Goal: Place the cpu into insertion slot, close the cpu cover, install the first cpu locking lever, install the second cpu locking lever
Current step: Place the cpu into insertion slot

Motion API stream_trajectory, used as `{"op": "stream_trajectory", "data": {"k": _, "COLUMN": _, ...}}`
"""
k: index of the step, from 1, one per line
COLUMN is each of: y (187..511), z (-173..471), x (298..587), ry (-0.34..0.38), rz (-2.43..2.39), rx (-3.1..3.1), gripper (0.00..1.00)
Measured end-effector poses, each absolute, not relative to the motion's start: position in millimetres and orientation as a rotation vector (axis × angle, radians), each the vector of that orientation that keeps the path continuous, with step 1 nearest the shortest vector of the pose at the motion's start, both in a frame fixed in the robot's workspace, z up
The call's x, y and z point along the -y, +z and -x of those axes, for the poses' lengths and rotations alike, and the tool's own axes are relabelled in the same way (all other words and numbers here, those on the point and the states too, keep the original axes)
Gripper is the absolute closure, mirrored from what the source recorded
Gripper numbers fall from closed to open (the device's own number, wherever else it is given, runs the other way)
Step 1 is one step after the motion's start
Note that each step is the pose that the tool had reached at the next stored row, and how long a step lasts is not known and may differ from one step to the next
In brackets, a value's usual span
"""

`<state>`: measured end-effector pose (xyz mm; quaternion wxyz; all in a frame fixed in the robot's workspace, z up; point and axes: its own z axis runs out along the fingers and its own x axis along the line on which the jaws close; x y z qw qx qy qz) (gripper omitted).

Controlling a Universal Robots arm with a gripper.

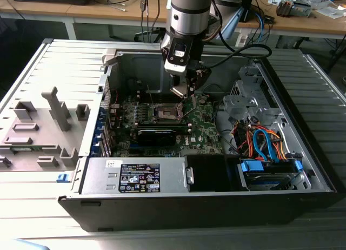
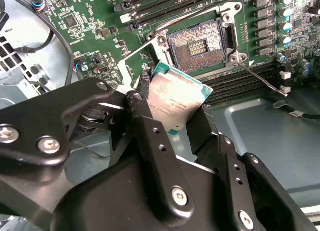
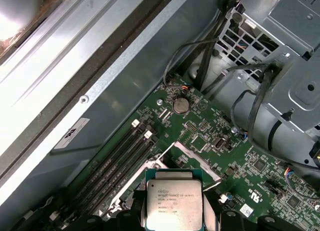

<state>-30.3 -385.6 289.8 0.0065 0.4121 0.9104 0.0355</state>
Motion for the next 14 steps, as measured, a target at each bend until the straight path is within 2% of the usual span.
{"op": "stream_trajectory", "data": {"k": 14, "y": 289.6, "z": 30.3, "x": 385.6, "ry": 0.111, "rz": -1.314, "rx": -2.836, "gripper": 0.46}}
